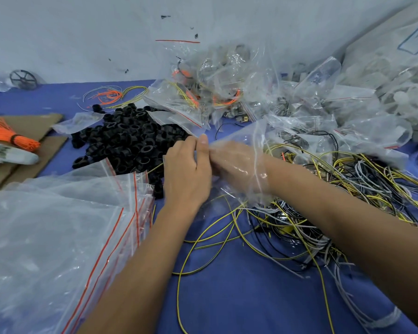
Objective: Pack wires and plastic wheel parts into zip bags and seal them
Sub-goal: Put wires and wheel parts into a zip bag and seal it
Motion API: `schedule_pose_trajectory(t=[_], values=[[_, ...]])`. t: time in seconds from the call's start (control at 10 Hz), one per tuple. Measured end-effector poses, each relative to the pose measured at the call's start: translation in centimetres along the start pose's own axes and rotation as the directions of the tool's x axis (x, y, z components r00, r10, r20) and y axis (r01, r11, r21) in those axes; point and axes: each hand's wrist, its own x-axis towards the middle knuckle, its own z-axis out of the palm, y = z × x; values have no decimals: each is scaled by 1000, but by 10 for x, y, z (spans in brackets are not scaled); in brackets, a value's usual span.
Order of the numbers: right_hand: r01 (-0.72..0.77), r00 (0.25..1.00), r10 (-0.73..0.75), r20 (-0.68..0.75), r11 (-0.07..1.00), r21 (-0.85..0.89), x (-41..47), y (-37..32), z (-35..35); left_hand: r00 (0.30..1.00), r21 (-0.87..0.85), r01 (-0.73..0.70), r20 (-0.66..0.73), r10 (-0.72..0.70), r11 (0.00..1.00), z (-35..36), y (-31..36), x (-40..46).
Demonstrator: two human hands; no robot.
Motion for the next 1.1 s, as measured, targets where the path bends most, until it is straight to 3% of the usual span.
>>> schedule_pose_trajectory(t=[0.1, 0.3, 0.4, 0.5, 0.6, 0.7, 0.8, 0.9, 1.0, 1.1], values=[[-141, 990, 138, -32, 953, -267, 7, 12, 5, 999, 8, 7, -43, -7, 1000, 0, -1, 1], [77, 972, -51, 228, 991, -106, -10, -1, -1, 995, 133, -42, 92, 30, 990, 8, -10, -5], [175, 959, -153, 238, 982, -75, -22, 1, -26, 977, 306, -81, 215, 14, 948, 13, -17, -6], [187, 982, -167, 88, 922, -338, -25, -1, -46, 950, 500, -107, 308, -60, 859, 18, -22, -9], [40, 996, -72, -55, 892, -450, -24, -1, -64, 934, 564, -126, 344, -93, 816, 19, -24, -13], [-35, 877, -197, -438, 883, -468, -26, -18, -63, 972, 458, -55, 226, -56, 887, 17, -20, -11], [-19, 582, -500, -641, 780, -626, -14, -46, -43, 999, 207, 43, 18, -48, 977, 9, -14, -4], [108, 691, -595, -411, 647, -755, 17, -67, -3, 989, 135, 54, -143, -34, 989, 3, -11, 1], [170, 840, -501, -209, 608, -775, 56, -66, 28, 878, -205, 103, -441, -186, 973, -8, -8, 4], [213, 926, -378, -25, 574, -790, 86, -44, 44, 725, -374, 14, -635, -267, 927, -21, -8, 12]])
